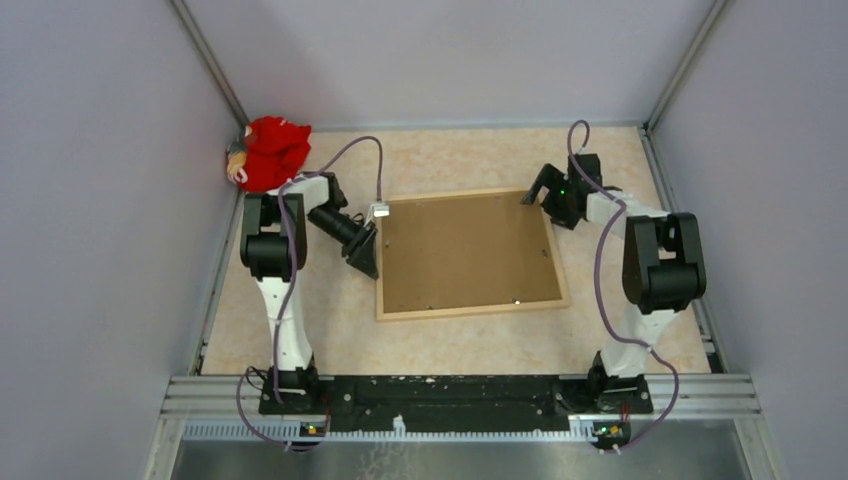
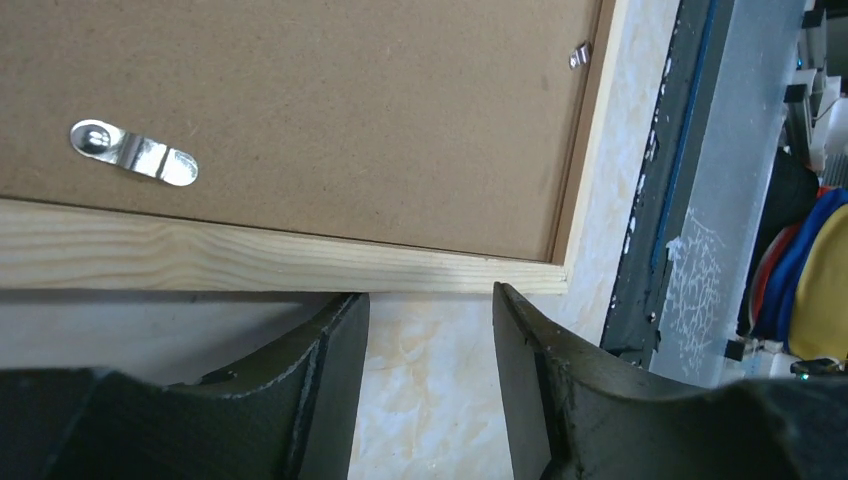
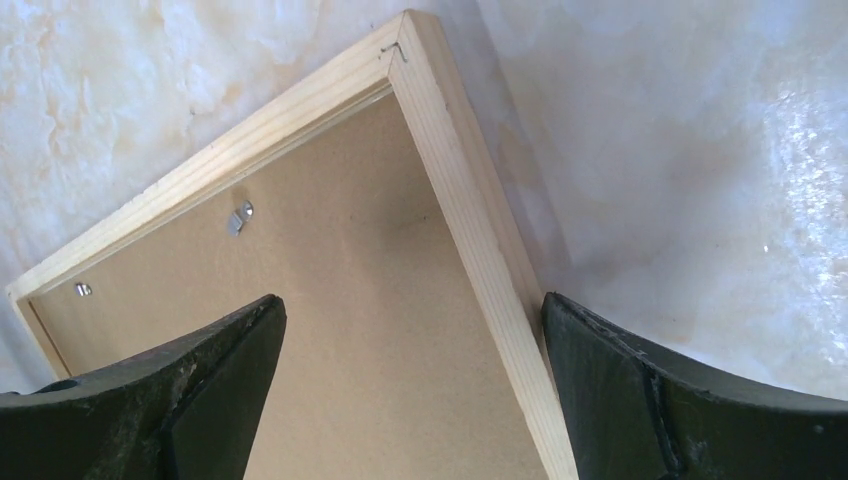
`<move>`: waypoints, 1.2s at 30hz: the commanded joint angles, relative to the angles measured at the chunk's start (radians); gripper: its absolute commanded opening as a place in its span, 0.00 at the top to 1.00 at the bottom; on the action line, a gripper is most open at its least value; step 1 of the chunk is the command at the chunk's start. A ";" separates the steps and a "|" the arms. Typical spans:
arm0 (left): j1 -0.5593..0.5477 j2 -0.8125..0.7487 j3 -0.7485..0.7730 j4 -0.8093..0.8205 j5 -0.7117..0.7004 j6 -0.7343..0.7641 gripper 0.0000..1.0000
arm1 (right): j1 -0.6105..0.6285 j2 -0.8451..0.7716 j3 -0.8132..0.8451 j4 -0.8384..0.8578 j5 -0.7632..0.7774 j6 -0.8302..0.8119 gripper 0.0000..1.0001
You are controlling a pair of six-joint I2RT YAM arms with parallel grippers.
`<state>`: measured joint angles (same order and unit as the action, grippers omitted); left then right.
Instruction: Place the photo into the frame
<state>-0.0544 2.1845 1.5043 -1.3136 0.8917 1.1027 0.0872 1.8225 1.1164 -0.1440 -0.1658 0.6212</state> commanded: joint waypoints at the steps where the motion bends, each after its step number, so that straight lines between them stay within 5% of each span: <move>1: 0.002 -0.039 0.005 -0.035 0.034 0.067 0.44 | 0.015 -0.033 0.093 -0.055 0.086 -0.039 0.01; 8: 0.104 0.001 0.122 0.141 0.084 -0.233 0.47 | 0.026 -0.159 0.060 -0.071 0.209 -0.060 0.01; 13: 0.096 0.042 0.169 0.247 0.162 -0.395 0.49 | 0.135 -0.241 -0.020 0.065 0.155 -0.040 0.06; 22: 0.060 0.110 0.205 0.277 0.123 -0.468 0.61 | 0.477 -0.089 0.023 0.290 -0.033 0.039 0.13; 28: 0.059 0.143 0.211 0.286 0.089 -0.496 0.76 | 0.600 0.059 0.102 0.403 -0.129 0.077 0.20; 36: 0.060 0.150 0.177 0.307 0.073 -0.500 0.81 | 0.682 0.197 0.200 0.430 -0.152 0.100 0.23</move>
<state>0.0113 2.3009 1.6871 -1.0611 0.9981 0.5922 0.7361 1.9854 1.2457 0.2039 -0.2901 0.7040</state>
